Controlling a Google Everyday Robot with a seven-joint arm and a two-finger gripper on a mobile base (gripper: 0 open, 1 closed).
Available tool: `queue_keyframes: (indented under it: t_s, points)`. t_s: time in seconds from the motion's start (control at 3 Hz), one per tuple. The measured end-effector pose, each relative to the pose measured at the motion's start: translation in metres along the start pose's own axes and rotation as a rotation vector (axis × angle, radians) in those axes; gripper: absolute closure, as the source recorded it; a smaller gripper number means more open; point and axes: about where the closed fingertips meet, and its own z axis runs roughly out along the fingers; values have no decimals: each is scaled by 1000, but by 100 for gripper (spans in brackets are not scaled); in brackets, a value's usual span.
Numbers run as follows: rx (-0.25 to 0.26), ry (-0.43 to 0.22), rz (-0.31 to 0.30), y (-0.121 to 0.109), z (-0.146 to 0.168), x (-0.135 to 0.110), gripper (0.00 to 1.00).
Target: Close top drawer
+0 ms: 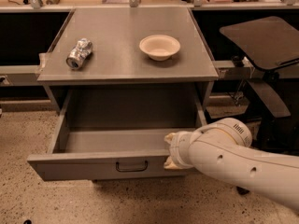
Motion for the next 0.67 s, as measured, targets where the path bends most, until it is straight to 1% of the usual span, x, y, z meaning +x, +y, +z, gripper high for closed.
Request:
queue_keyframes:
  t_s: [0.33,0.67]
  points:
    - [113,20,-22,-40,-7,8,33]
    - [177,-12,-29,-84,6,5,13]
